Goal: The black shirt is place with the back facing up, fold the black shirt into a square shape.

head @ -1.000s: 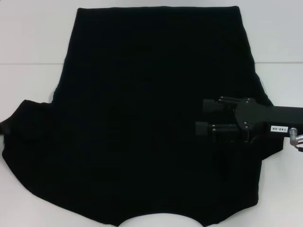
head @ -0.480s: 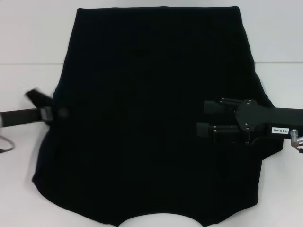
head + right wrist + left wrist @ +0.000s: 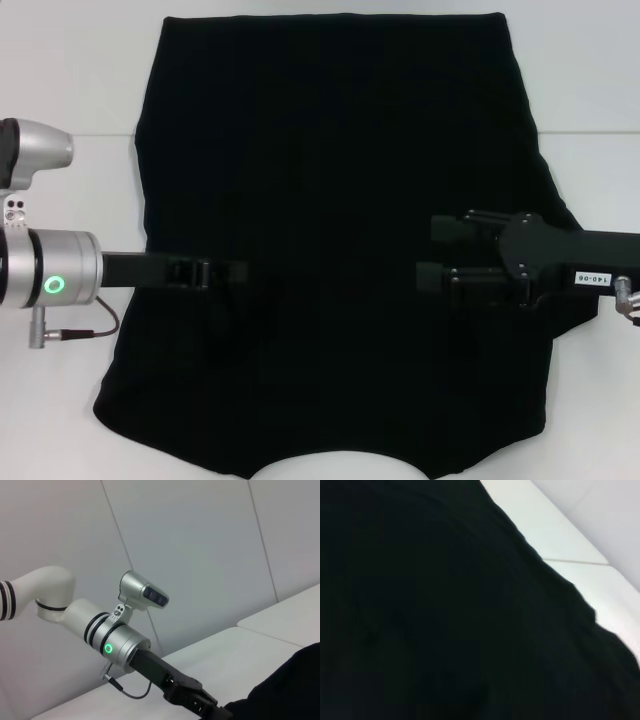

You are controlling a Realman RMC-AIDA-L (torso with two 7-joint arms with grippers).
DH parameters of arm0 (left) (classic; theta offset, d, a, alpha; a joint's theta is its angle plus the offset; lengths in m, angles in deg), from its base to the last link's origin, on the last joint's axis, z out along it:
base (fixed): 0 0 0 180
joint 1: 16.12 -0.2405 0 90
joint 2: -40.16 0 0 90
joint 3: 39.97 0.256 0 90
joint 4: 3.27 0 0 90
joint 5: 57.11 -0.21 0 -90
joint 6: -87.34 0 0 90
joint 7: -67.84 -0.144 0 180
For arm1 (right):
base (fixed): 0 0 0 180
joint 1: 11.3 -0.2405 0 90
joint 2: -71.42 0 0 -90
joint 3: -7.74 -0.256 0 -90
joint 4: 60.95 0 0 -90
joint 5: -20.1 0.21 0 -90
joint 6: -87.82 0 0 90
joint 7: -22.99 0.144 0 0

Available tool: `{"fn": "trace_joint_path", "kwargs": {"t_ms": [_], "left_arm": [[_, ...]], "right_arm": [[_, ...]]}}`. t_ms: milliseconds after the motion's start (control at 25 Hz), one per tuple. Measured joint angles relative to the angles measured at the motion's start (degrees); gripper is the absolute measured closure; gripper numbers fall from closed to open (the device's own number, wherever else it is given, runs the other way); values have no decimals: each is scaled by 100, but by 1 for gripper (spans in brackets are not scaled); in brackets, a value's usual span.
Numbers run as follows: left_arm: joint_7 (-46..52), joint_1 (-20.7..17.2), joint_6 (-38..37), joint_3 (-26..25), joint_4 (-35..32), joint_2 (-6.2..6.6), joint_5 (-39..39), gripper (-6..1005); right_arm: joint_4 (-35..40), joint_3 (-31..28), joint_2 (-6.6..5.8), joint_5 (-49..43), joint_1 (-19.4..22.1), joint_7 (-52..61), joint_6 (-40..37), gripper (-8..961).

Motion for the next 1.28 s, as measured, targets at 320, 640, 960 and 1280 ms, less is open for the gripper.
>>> {"fn": "trace_joint_path", "kwargs": {"t_ms": [320, 640, 960, 1280], "left_arm": [[-993, -109, -1395, -31, 268, -19, 1339, 723], [-3581, -156, -2077, 214, 1118, -114, 1825, 385], [-5443, -277, -1974, 992, 1327, -199, 1764, 201], [-5972, -306, -1879, 1037, 1384, -201, 1709, 61]], "right_arm": [[130, -201, -216, -19, -96, 985, 451, 72], [229, -5, -868, -1272, -321, 4088, 1013, 72], [180, -15, -1038, -2162, -251, 5524, 1159, 71], [64, 3, -998, -2728, -262, 5896, 1566, 84]]}}
